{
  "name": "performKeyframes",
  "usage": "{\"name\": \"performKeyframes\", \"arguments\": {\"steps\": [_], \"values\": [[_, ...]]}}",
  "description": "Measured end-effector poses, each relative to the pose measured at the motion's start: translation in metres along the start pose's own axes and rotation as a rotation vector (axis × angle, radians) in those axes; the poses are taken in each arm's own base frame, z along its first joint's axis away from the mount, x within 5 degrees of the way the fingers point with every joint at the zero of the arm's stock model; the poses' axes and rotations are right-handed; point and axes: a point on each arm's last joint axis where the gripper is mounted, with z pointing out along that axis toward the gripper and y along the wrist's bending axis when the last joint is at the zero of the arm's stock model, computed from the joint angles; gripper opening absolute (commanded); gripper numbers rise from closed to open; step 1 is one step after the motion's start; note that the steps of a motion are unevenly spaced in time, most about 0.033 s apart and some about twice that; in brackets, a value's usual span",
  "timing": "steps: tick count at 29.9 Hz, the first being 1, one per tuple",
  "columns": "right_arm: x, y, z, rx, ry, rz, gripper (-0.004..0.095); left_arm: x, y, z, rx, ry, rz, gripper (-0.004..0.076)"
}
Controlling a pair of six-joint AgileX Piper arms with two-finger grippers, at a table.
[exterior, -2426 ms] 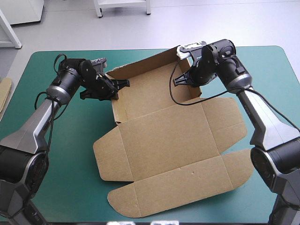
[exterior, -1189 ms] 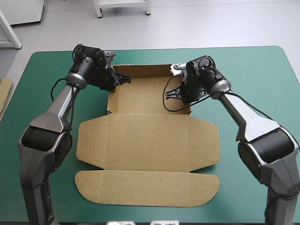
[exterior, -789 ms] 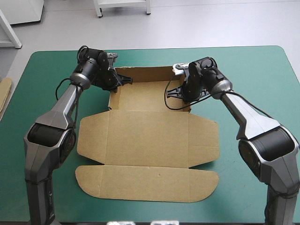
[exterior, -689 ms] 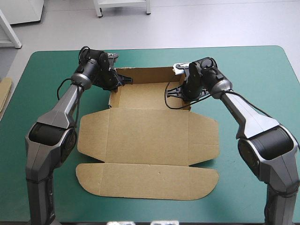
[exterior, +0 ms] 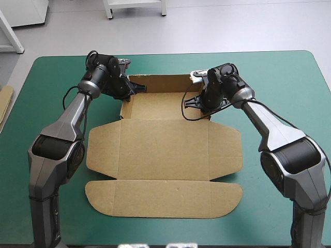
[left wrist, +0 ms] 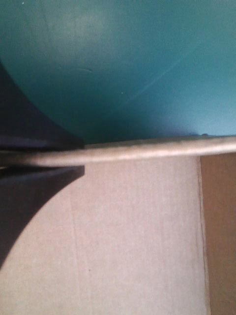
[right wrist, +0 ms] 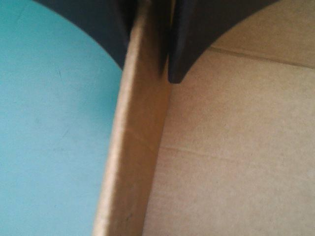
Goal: Fold the box
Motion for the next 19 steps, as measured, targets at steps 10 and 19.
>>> {"name": "performKeyframes", "arguments": {"steps": [10,19], "values": [[-0.023,0.001,-0.039,0.022,-0.094,-0.023,0.0475,-0.007,-0.009,-0.022,0.055,-0.047,0.025,0.0582],[-0.026,0.001,-0.048,0.027,-0.121,-0.024,0.0474,-0.009,-0.014,-0.035,0.087,-0.076,0.06,0.0599]]}}
